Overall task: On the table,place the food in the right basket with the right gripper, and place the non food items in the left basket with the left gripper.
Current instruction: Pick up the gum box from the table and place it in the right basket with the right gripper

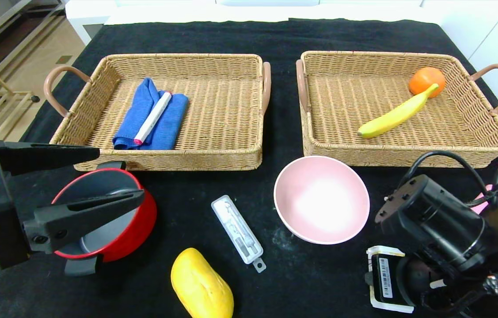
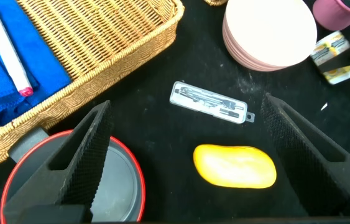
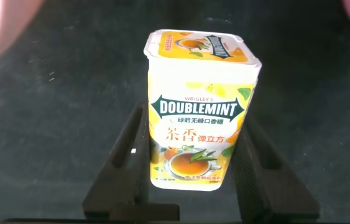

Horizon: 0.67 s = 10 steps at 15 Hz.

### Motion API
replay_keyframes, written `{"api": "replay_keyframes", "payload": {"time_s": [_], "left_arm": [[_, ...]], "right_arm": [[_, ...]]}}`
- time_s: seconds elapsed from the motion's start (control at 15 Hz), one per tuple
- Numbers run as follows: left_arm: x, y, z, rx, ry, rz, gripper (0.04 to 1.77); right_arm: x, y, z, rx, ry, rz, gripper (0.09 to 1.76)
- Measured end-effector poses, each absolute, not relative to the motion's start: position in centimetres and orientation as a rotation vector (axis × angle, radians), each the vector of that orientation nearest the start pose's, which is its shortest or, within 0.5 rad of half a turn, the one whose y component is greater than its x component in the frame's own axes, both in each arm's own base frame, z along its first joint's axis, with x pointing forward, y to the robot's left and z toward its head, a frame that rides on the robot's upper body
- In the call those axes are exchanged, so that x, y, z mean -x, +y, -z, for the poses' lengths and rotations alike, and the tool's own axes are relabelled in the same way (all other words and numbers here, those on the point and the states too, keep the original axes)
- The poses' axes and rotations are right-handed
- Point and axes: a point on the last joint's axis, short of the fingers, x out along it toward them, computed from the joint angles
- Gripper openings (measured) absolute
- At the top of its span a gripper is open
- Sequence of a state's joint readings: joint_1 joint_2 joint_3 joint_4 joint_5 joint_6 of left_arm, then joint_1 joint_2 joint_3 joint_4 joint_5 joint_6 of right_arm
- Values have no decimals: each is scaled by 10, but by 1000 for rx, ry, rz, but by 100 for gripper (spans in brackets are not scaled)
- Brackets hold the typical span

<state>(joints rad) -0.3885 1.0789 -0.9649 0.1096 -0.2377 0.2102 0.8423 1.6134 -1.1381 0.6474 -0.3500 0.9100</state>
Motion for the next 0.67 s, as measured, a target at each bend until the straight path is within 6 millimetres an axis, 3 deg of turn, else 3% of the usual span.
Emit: {"api": "replay_keyframes", "payload": {"time_s": [0.67], "left_arm": [[-127, -58, -297, -219, 160, 648, 172]], "right_arm": [[-146, 143, -253, -197, 831, -97, 81]]}}
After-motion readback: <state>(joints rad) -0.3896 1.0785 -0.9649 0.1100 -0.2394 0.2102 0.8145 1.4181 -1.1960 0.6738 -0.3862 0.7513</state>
